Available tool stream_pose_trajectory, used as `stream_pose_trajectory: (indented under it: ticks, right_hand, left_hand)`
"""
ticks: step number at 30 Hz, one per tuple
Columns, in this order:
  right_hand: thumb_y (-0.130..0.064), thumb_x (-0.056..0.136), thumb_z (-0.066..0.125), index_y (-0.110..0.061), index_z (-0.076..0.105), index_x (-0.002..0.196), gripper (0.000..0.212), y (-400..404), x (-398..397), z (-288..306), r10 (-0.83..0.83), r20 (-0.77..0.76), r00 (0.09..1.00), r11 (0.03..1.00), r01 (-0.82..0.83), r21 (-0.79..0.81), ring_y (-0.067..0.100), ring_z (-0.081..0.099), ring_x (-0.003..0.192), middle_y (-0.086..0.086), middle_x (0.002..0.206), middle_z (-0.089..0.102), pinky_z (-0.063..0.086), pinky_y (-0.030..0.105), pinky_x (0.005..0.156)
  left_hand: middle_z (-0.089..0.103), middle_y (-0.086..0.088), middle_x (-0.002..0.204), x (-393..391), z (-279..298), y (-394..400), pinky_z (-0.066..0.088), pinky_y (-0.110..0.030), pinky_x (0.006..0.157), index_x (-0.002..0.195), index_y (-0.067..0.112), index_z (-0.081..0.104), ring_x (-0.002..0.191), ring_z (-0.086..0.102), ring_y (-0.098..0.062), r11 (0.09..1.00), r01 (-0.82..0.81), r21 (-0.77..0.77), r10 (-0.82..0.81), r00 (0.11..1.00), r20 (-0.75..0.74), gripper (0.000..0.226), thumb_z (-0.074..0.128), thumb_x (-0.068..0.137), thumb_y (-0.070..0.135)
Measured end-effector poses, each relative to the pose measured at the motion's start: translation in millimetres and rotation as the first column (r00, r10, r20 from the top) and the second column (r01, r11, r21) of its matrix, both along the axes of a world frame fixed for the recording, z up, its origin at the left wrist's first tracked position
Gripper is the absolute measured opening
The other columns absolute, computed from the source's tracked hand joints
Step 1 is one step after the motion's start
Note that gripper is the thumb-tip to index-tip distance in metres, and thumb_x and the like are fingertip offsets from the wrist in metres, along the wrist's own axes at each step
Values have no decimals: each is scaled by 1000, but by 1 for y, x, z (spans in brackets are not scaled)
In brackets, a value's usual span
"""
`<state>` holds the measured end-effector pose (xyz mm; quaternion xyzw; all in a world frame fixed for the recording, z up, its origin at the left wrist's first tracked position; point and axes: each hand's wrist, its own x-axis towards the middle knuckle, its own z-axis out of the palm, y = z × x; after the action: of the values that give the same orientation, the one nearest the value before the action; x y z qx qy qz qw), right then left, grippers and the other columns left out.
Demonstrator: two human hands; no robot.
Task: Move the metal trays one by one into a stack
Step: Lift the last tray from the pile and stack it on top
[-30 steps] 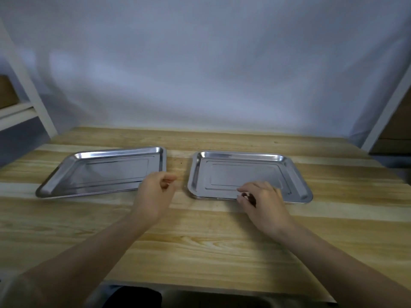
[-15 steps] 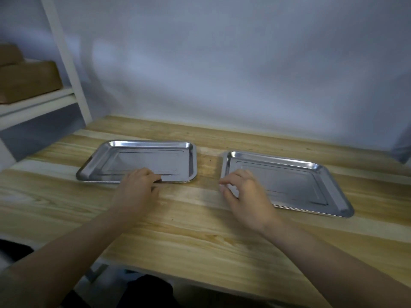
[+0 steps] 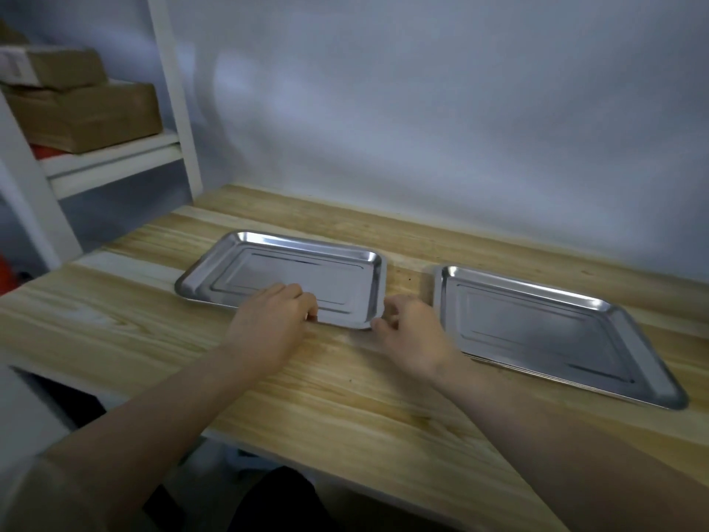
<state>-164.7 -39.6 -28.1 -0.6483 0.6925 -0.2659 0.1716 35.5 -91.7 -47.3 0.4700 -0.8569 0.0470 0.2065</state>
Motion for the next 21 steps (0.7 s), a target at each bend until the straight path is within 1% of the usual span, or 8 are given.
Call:
stream_pose_trajectory:
  ticks: [2, 4, 7, 10, 12, 14, 17, 21]
  right_hand:
    - [-21, 93, 56, -12, 58, 78, 17, -7, 3, -5, -46, 23, 999, 999, 45, 29, 15, 56, 68, 1, 77, 57, 41, 23, 52]
    - [-24, 93, 57, -14, 57, 78, 18, -13, 5, -8, -96, 68, 993, 994, 92, 53, 13, 53, 64, -2, 72, 55, 36, 20, 49]
    - [-32, 91, 61, -12, 57, 77, 25, -22, 9, -11, -186, 115, 976, 979, 175, 100, 13, 55, 61, -2, 68, 59, 43, 26, 52]
    - [-38, 86, 65, -9, 67, 82, 29, -29, 14, -12, -237, 134, 962, 965, 218, 145, 19, 68, 70, 4, 78, 73, 59, 39, 69]
    - [-35, 86, 65, -10, 67, 78, 26, -32, 16, -11, -258, 95, 961, 956, 240, 168, 21, 69, 70, 5, 77, 73, 59, 38, 69]
    - [-27, 85, 66, -11, 60, 70, 23, -34, 18, -11, -286, 81, 955, 949, 270, 161, 20, 63, 64, 4, 70, 66, 54, 32, 60]
    - [-16, 85, 66, -12, 50, 63, 27, -36, 20, -10, -334, 114, 936, 937, 315, 154, 18, 54, 57, 3, 63, 55, 44, 27, 50]
    - [-7, 85, 65, -12, 49, 59, 31, -36, 22, -9, -371, 168, 914, 924, 345, 162, 16, 50, 52, 3, 58, 52, 38, 24, 45]
  left_hand:
    - [65, 4, 97, 8, -1, 4, 44, -27, 75, 101, 23, 68, 92, 58, -16, 1000, 27, 11, -27, 998, -50, 16, 59, 88, 17]
    - [64, 5, 96, 16, -1, 7, 44, -26, 76, 99, 23, 68, 91, 58, -15, 999, 46, 27, -44, 995, -85, 14, 61, 88, 18]
    - [66, 6, 97, 21, -3, 8, 47, -27, 79, 100, 23, 70, 92, 59, -15, 998, 60, 34, -56, 992, -110, 16, 62, 88, 17]
    - [68, 5, 98, 20, -2, 8, 49, -31, 81, 101, 23, 72, 92, 60, -16, 997, 63, 42, -58, 991, -118, 17, 64, 87, 16]
    - [69, 4, 96, 20, -2, 8, 49, -33, 81, 100, 23, 73, 92, 60, -17, 998, 53, 38, -48, 992, -119, 17, 66, 86, 15]
    - [70, 3, 96, 20, -4, 7, 47, -34, 82, 98, 24, 74, 93, 60, -20, 999, 43, 21, -40, 993, -113, 18, 68, 84, 14]
    - [71, 2, 99, 19, -3, 8, 45, -35, 84, 100, 23, 76, 98, 59, -22, 1000, 27, 3, -27, 994, -110, 20, 68, 85, 14]
    - [68, 4, 106, 18, -2, 9, 40, -32, 88, 106, 27, 73, 104, 55, -19, 1000, 19, 18, -17, 995, -96, 22, 63, 89, 18]
